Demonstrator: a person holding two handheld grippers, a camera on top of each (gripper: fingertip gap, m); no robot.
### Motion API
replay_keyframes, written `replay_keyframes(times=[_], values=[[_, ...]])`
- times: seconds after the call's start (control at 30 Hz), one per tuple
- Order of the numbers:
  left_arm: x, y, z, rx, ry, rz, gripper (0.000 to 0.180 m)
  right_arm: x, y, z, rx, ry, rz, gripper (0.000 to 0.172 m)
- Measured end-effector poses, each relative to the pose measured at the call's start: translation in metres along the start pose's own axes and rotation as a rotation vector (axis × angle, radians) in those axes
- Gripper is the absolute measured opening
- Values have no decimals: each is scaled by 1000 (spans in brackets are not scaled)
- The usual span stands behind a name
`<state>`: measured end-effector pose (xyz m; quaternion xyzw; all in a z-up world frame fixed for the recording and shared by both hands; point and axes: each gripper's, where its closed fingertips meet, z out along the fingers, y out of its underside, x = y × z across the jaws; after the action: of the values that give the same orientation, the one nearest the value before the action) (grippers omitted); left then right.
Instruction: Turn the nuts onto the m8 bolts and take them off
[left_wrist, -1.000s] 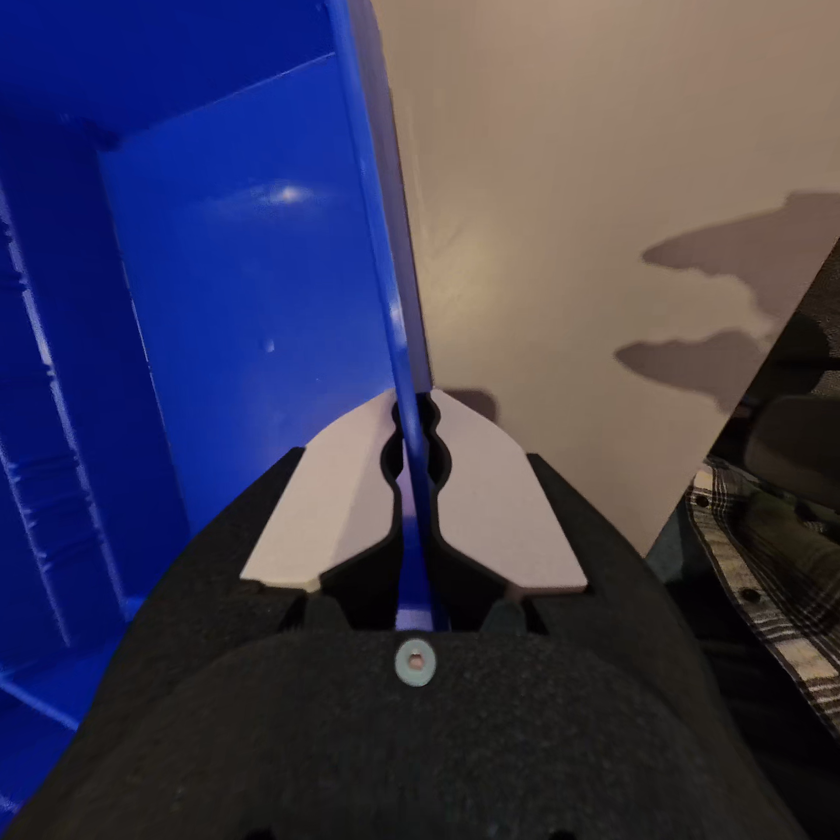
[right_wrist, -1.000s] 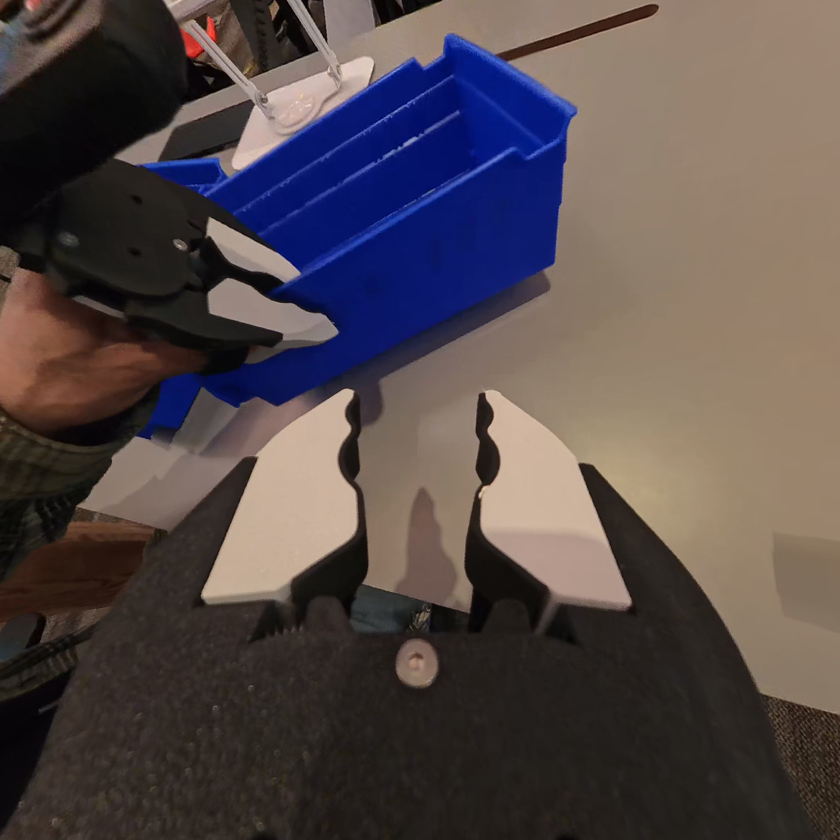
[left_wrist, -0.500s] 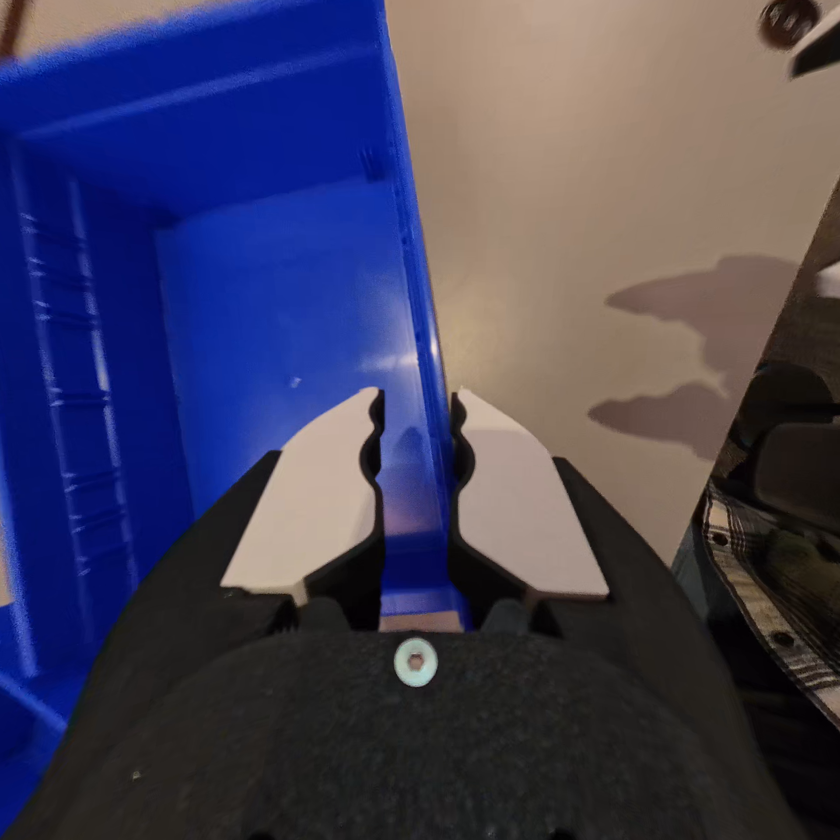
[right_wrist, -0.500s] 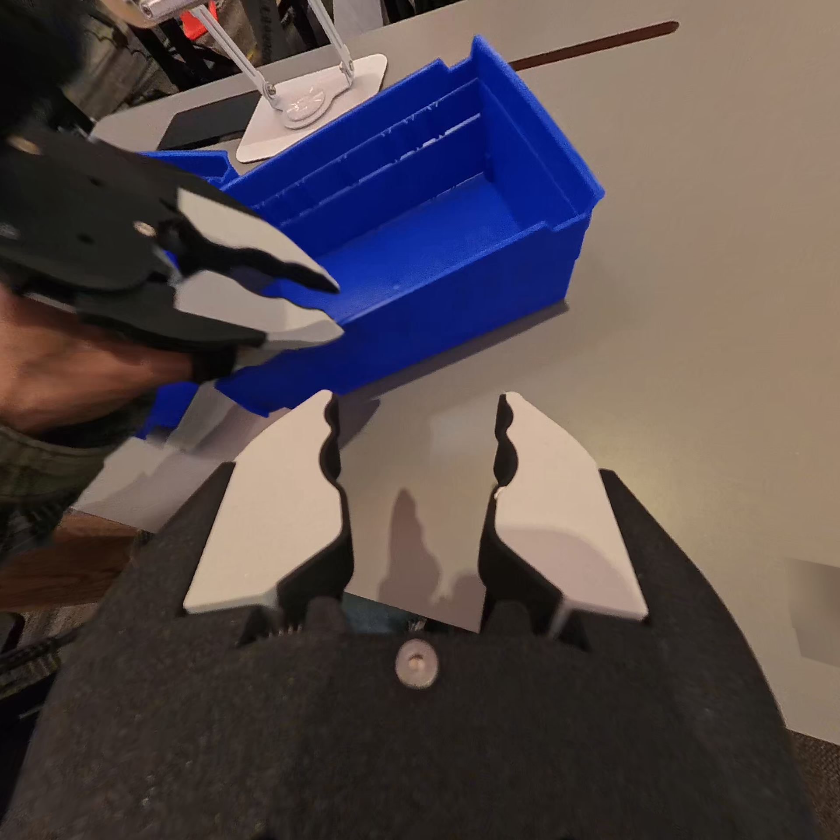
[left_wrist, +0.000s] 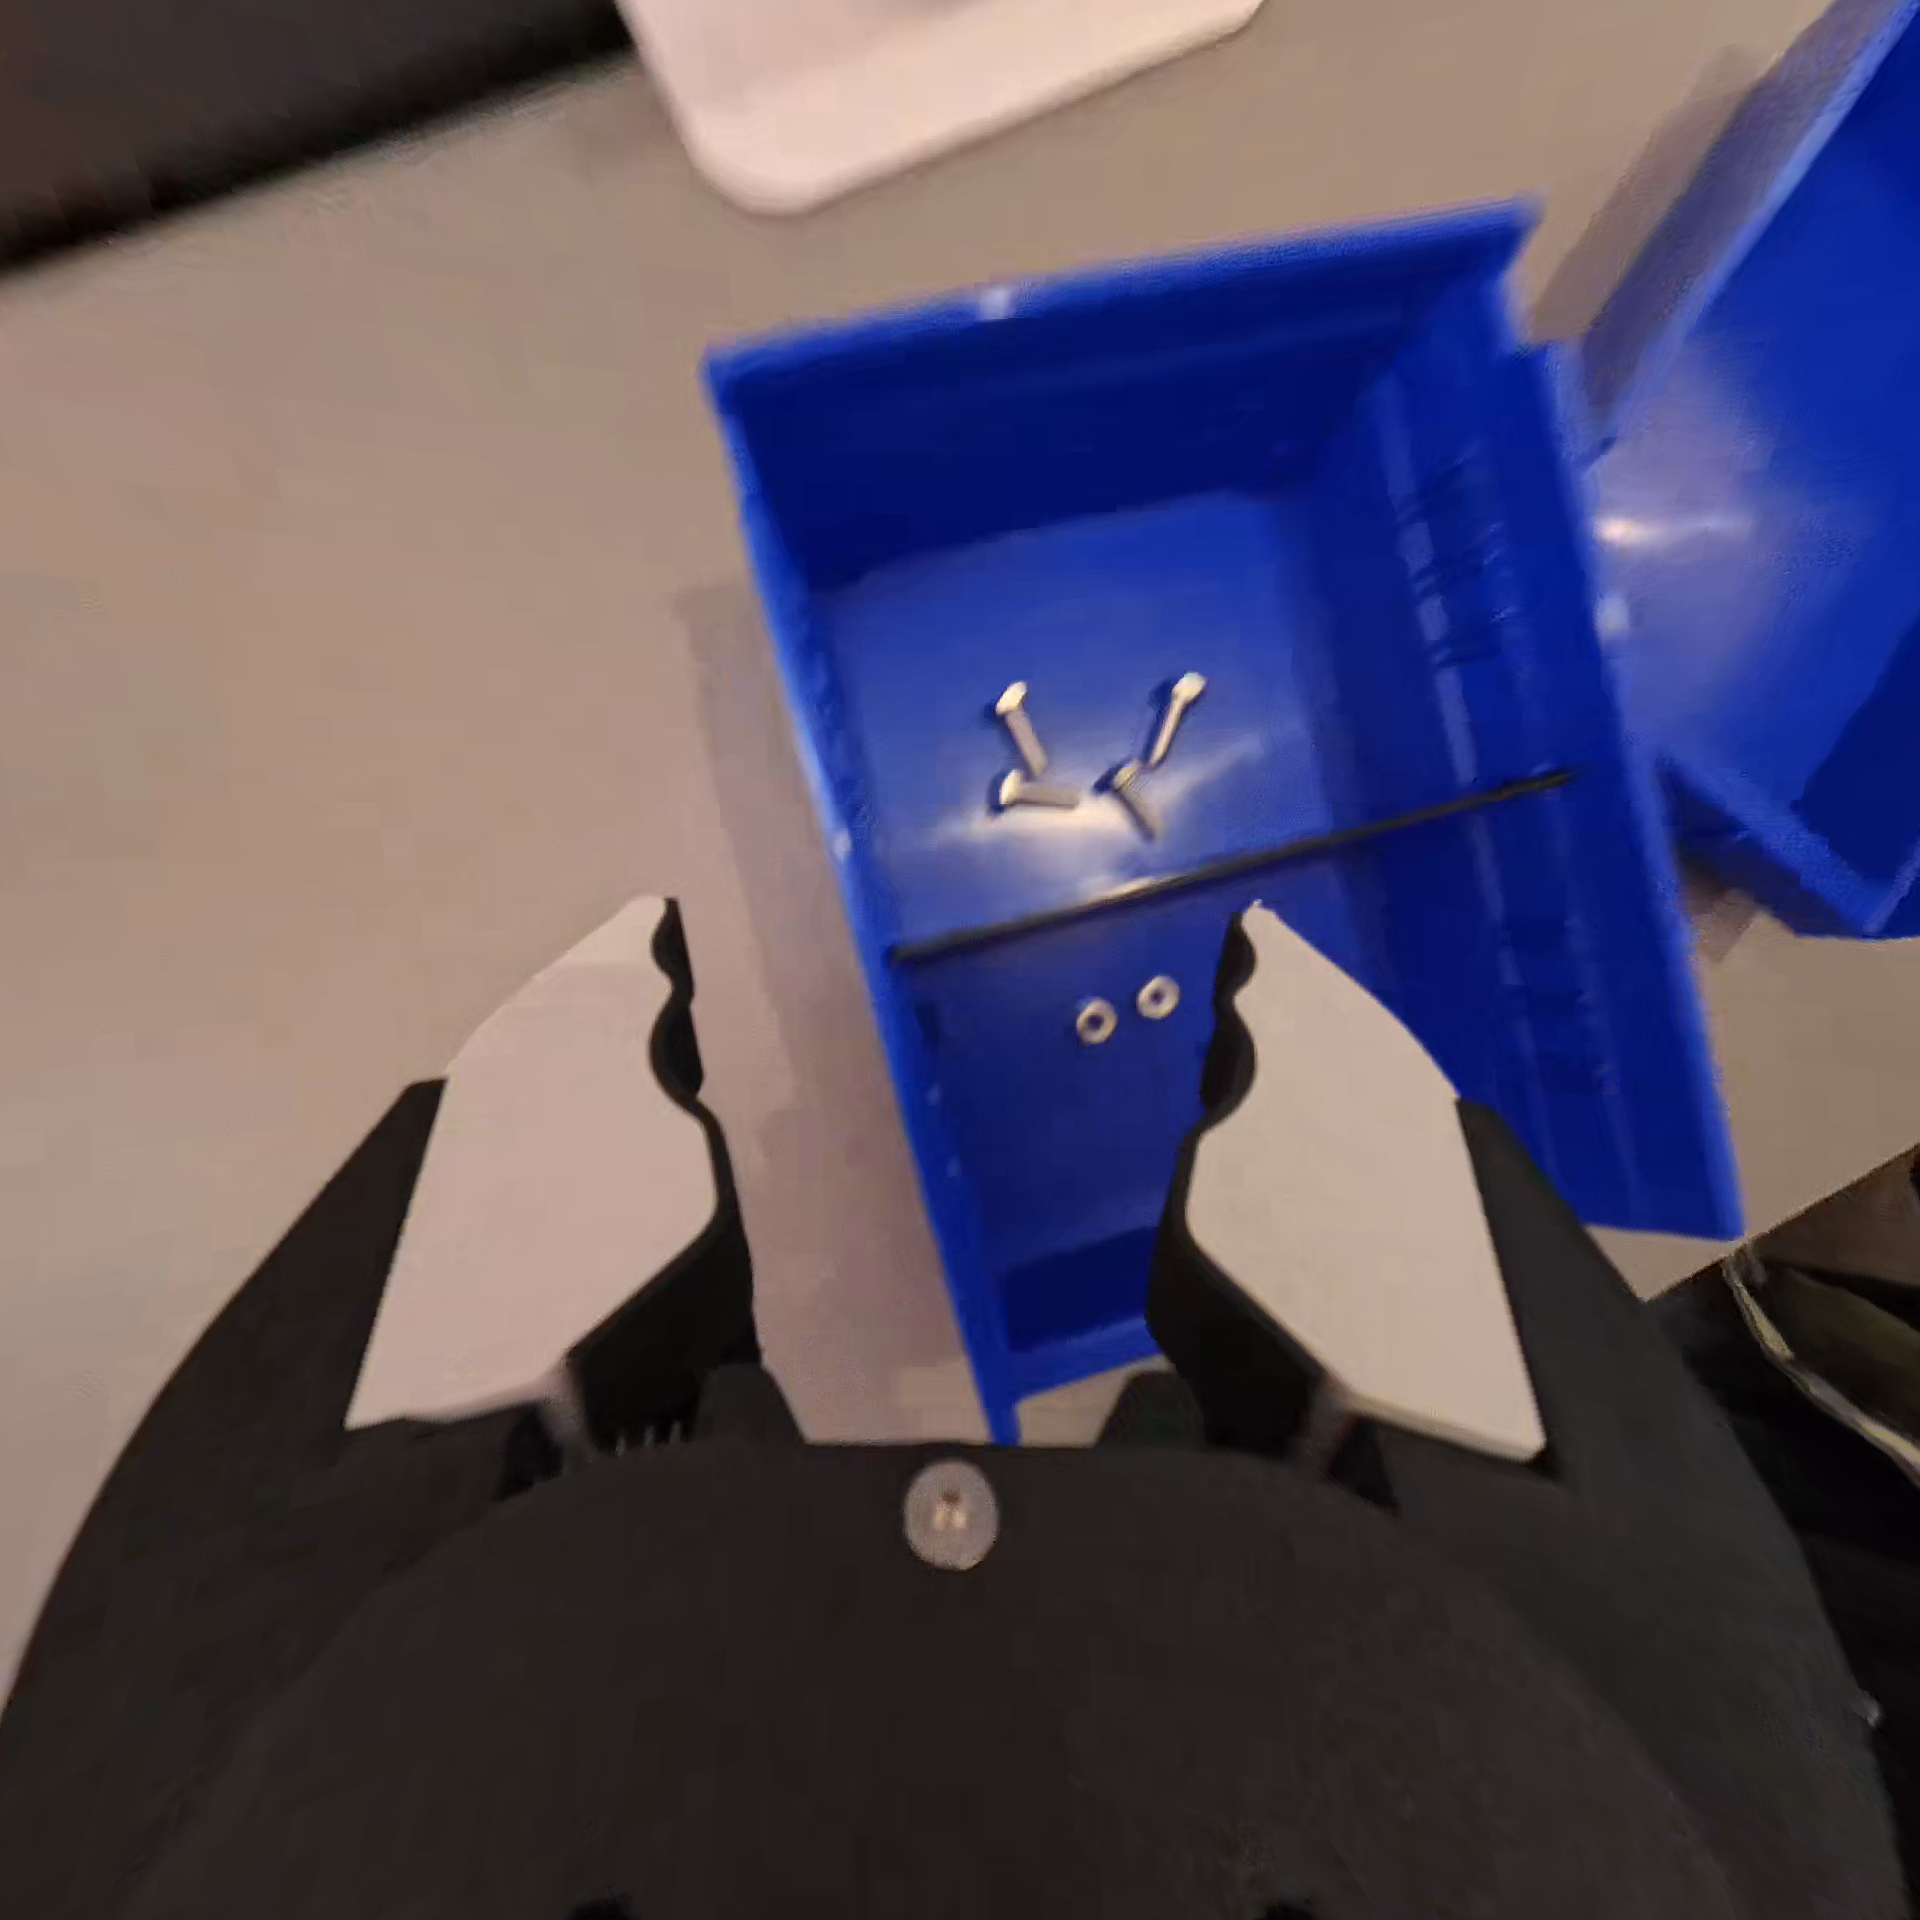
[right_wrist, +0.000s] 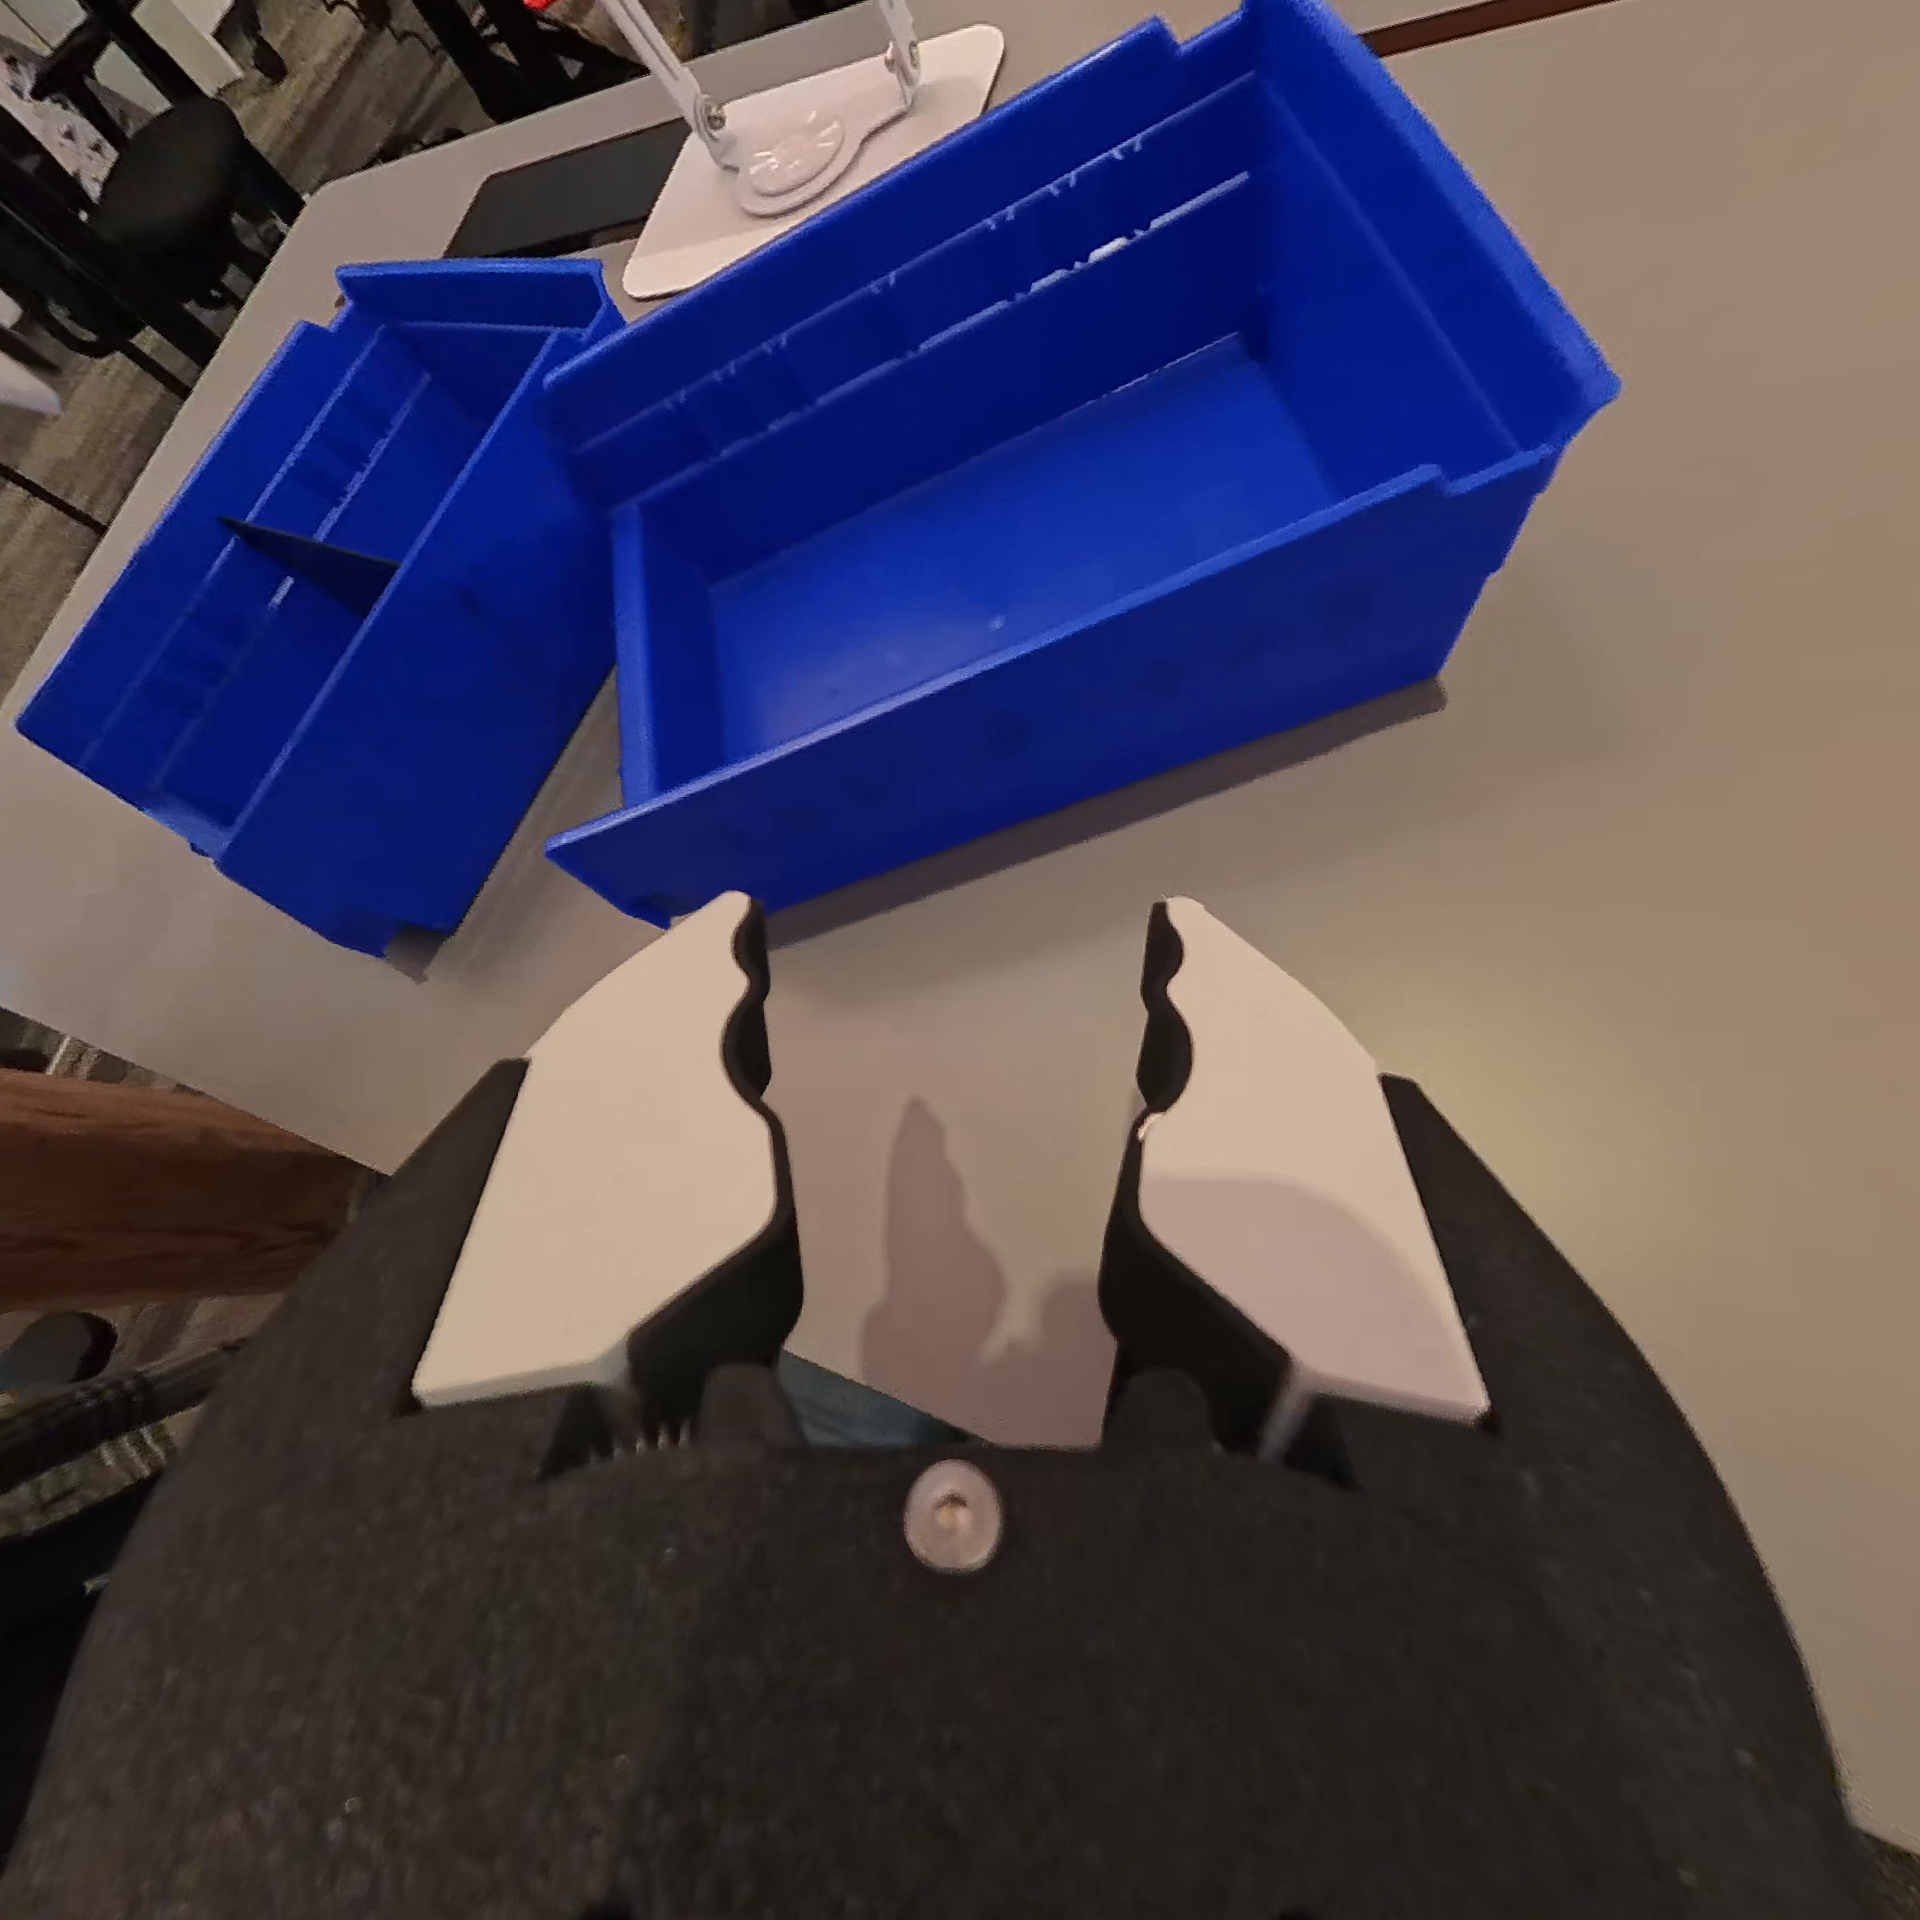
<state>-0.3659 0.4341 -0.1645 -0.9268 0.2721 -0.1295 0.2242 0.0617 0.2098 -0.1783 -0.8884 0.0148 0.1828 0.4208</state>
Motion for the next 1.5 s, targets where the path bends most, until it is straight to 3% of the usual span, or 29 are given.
replay_keyframes(times=[0.13,0.33,0.53,0.77,1.3,1.5], values=[[-20,46,25,-152,-38,-9,96,-12,0,12,-27,-19,-19,70],[-21,59,42,-204,-62,-5,78,-26,-2,20,-47,-32,-49,70],[-10,69,50,-238,46,-20,5,-24,-2,17,-39,-28,-41,69],[-42,81,39,-256,-21,-111,3,-20,1,18,-44,-33,-35,67],[-206,159,-29,-121,-205,-498,3,-18,4,31,-62,-59,-29,65],[-246,184,-49,-116,-246,-549,3,-18,3,32,-59,-63,-34,64]])
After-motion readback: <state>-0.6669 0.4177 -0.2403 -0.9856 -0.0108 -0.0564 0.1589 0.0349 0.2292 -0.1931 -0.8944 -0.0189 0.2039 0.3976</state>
